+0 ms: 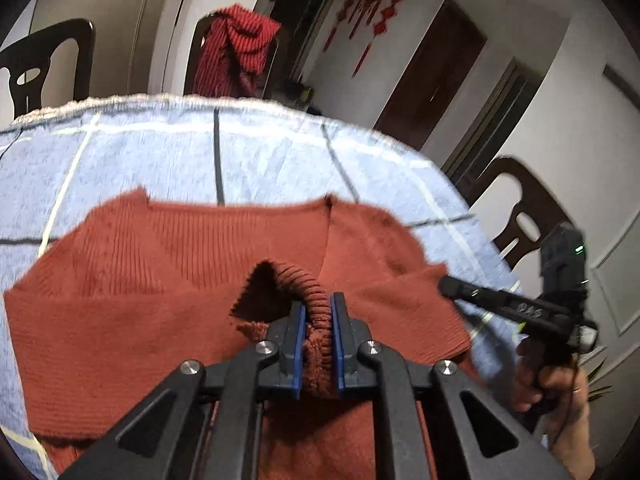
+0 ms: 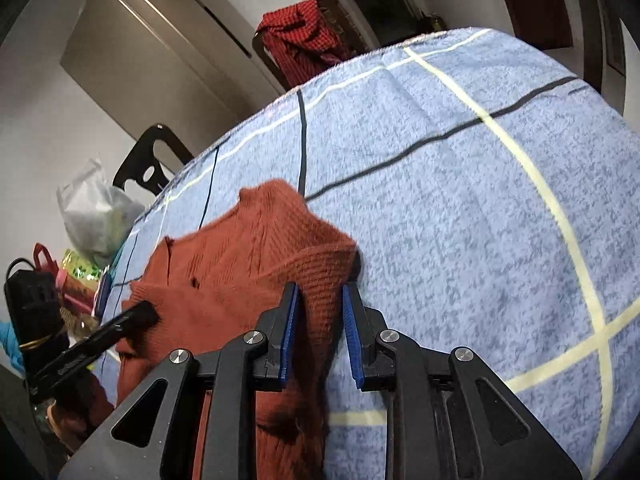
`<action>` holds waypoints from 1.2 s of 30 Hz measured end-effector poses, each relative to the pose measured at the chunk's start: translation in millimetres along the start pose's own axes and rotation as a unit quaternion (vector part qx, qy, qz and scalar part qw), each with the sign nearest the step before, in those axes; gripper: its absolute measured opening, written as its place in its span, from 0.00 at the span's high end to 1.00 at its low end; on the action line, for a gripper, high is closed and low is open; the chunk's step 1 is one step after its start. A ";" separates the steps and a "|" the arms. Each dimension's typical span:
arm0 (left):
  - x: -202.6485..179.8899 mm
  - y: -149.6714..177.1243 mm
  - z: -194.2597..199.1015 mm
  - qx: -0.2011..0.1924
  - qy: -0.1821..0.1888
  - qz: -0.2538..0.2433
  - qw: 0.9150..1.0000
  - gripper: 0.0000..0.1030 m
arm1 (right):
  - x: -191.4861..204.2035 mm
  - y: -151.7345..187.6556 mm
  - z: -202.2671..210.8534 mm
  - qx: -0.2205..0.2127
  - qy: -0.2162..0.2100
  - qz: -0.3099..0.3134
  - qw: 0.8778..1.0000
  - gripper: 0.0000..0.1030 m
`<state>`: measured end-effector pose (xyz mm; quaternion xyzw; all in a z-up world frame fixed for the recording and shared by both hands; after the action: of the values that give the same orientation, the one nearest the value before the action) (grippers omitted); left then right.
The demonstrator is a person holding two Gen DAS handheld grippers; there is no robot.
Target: Fold small clothes
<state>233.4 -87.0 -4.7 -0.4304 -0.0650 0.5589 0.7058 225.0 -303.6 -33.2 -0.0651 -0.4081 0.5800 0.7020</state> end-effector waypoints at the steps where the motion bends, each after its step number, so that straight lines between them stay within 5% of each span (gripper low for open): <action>1: 2.3 -1.0 1.9 -0.005 -0.002 -0.002 1.000 0.87 | -1.1 -1.4 0.8 -0.003 0.001 0.000 1.000 0.79; 6: 30.5 15.2 -13.0 0.028 -0.034 0.026 0.999 0.87 | -12.6 -4.7 -2.2 -0.004 0.018 0.000 1.000 0.80; 15: 28.4 10.4 16.2 0.002 -0.051 0.015 0.999 0.80 | 21.3 -7.6 18.1 -0.028 0.025 0.072 0.997 0.80; 19: 16.1 -2.5 17.4 -0.011 -0.050 0.002 0.999 0.70 | 16.5 -7.1 -7.5 0.011 0.035 0.077 0.996 0.80; 22: 10.2 8.0 1.0 0.023 -0.053 -0.012 0.998 0.70 | 15.2 -4.8 -8.7 0.014 0.045 0.082 0.996 0.81; 25: 16.1 29.9 -5.9 0.050 -0.067 -0.019 0.996 0.70 | 28.8 6.7 13.0 0.001 0.045 0.108 0.993 0.81; 30: 18.0 41.5 6.1 0.033 -0.059 -0.021 0.998 0.70 | 37.6 51.0 16.3 0.037 0.049 0.155 0.986 0.81; 36: 27.9 43.3 28.0 0.027 -0.094 -0.021 0.995 0.70 | 41.0 48.3 27.7 0.022 0.066 0.158 0.985 0.81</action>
<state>195.9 -48.3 -27.6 -0.3550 -0.1247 0.5836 0.7196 170.1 -263.3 -21.8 -0.1513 -0.3325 0.6872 0.6279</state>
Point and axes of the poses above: each gripper's, at about its wrist camera, not at the fingertips, and z roughly against the way its jaws point, x to its left, y to its underside, the point moved 7 cm from there along -z, roughly the way its jaws point, and after that the axes turned 2 degrees about -x, right-handed, at the moved point
